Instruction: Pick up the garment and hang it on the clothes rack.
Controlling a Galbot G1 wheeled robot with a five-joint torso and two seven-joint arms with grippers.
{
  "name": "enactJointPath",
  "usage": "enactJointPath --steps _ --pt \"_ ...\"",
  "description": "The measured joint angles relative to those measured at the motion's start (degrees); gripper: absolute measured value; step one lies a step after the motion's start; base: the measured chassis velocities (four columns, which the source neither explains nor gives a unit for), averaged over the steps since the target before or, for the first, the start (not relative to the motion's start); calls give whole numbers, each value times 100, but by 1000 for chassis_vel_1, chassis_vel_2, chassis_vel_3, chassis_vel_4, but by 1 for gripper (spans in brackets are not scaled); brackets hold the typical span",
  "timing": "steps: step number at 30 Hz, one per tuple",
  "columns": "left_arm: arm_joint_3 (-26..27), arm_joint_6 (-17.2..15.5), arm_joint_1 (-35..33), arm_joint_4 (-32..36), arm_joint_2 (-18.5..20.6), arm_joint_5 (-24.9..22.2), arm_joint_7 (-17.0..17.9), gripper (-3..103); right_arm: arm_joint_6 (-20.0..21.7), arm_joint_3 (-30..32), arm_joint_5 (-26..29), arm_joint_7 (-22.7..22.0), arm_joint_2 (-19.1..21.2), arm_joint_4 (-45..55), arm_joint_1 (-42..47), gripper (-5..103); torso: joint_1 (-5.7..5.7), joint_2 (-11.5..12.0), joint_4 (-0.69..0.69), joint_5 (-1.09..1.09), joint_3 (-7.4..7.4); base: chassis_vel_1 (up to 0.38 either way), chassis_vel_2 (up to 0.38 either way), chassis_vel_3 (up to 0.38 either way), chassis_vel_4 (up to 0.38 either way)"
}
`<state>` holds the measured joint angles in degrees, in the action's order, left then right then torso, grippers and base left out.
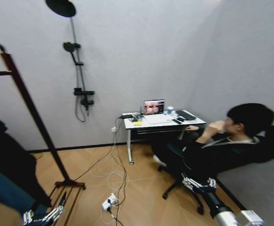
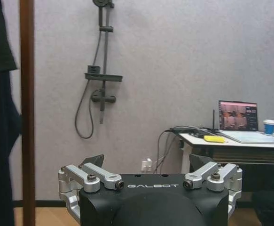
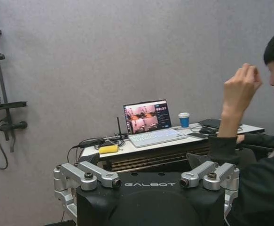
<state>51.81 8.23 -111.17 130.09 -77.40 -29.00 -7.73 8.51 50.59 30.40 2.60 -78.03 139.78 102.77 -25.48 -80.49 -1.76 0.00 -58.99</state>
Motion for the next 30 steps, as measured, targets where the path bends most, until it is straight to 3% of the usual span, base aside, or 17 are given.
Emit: enactJointPath --steps 12,30 --pt "0 0 0 0 0 0 0 100 0 0 0 0 0 0 -1 100 -2 1 1 1 0 9 -46 -50 3" --pt "1 0 0 -1 0 0 1 100 0 -1 0 1 0 -1 -1 100 1 0 2 -2 1 234 -240 -228 239"
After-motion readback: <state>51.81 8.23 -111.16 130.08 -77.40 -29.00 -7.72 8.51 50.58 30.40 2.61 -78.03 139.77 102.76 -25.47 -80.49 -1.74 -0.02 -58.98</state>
